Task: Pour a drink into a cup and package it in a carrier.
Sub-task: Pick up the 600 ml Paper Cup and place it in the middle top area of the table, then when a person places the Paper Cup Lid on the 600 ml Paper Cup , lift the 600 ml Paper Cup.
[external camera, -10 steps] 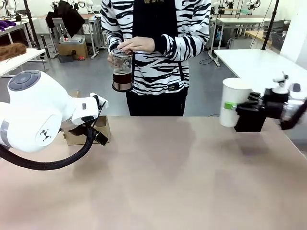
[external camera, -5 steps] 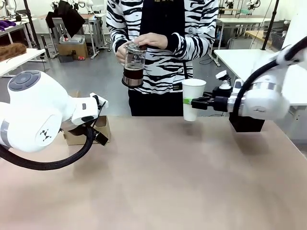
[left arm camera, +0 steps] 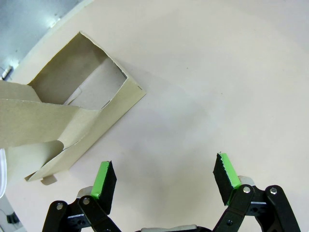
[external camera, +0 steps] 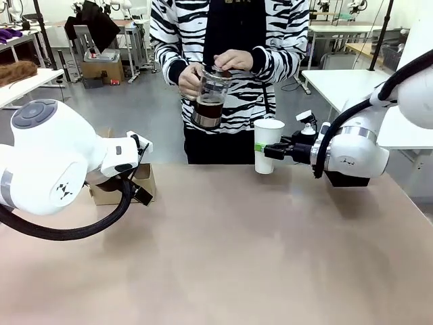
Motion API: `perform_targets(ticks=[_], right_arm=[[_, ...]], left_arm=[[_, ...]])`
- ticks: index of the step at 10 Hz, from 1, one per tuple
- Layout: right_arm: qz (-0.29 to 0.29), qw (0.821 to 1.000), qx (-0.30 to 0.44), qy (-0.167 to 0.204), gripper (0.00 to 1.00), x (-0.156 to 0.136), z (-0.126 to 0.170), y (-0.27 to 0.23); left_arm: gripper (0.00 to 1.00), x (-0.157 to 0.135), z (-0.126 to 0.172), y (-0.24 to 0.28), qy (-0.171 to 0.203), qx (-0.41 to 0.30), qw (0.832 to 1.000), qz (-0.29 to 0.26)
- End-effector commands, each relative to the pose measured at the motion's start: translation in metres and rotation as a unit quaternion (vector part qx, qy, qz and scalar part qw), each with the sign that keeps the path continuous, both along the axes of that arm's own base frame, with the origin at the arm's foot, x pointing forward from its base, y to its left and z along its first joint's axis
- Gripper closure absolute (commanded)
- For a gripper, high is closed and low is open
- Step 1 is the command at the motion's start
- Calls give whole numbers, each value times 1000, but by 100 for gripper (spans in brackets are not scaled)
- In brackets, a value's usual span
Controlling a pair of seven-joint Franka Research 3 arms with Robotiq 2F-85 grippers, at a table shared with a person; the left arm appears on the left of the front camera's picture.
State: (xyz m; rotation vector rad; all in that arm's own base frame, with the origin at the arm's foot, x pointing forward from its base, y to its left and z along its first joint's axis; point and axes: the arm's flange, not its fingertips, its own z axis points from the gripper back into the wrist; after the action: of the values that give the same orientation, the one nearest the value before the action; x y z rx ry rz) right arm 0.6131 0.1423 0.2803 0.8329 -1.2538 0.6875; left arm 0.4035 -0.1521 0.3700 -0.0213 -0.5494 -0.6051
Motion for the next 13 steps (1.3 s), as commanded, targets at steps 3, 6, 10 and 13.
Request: perform_targets(ticks=[3,6,10,13], right_arm=[[-1,1000,2,4,20,0,1,0],[-1,1000,2,4,20,0,1,0],[-1,1000,2,4,20,0,1,0],[-1,1000,2,4,20,0,1,0]], left_arm=[[0,0,0,0,0,-1,1000,0],[0,0,0,0,0,-1,1000,0],[0,0,0,0,0,-1,1000,0],[0,0,0,0,0,-1,1000,0]])
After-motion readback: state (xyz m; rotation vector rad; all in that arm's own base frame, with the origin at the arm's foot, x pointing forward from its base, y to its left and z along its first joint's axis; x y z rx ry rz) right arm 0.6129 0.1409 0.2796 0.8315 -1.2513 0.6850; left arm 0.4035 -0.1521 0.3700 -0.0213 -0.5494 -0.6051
